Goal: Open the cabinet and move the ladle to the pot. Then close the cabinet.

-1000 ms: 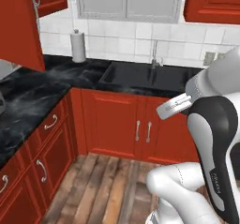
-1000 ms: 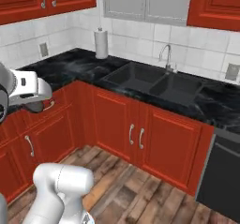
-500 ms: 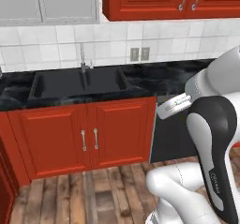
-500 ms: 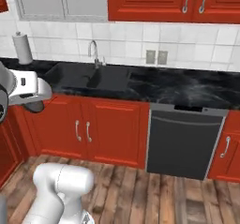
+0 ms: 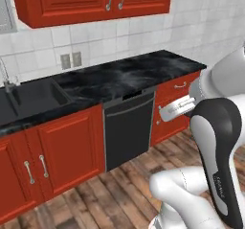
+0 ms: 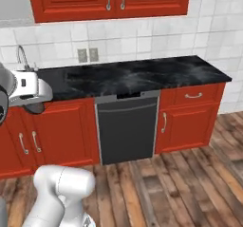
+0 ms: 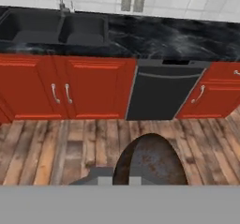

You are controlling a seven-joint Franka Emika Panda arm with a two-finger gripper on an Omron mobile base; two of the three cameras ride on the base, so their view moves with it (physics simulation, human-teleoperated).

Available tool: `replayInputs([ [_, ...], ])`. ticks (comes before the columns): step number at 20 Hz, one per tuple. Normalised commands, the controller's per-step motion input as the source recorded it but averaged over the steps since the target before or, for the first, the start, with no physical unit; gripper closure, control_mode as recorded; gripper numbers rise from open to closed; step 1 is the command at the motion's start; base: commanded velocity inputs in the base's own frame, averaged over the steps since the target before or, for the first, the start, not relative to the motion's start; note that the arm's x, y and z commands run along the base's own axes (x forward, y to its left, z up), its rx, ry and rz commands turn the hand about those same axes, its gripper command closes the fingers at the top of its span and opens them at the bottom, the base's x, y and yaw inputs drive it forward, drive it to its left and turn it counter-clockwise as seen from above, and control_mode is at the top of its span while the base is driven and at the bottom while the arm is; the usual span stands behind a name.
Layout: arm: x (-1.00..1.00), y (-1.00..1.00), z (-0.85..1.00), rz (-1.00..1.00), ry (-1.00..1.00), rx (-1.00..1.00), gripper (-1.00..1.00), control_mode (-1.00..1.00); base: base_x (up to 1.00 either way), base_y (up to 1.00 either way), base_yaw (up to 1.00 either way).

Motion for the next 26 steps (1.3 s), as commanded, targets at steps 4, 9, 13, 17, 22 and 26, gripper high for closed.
replayInputs([
  [4, 0.0, 0.0, 0.0, 0.0, 0.0, 0.0, 1.0, 1.0, 0.0, -0.32, -0.63],
  [9, 0.0, 0.0, 0.0, 0.0, 0.0, 0.0, 1.0, 1.0, 0.0, -0.32, -0.63],
  [13, 0.0, 0.0, 0.0, 0.0, 0.0, 0.0, 1.0, 1.0, 0.0, -0.34, -0.62],
  [17, 0.0, 0.0, 0.0, 0.0, 0.0, 0.0, 1.0, 1.0, 0.0, -0.35, -0.61],
  [22, 0.0, 0.0, 0.0, 0.0, 0.0, 0.0, 1.0, 1.0, 0.0, -0.34, -0.61],
  [26, 0.0, 0.0, 0.0, 0.0, 0.0, 0.0, 1.0, 1.0, 0.0, -0.33, -0.61],
])
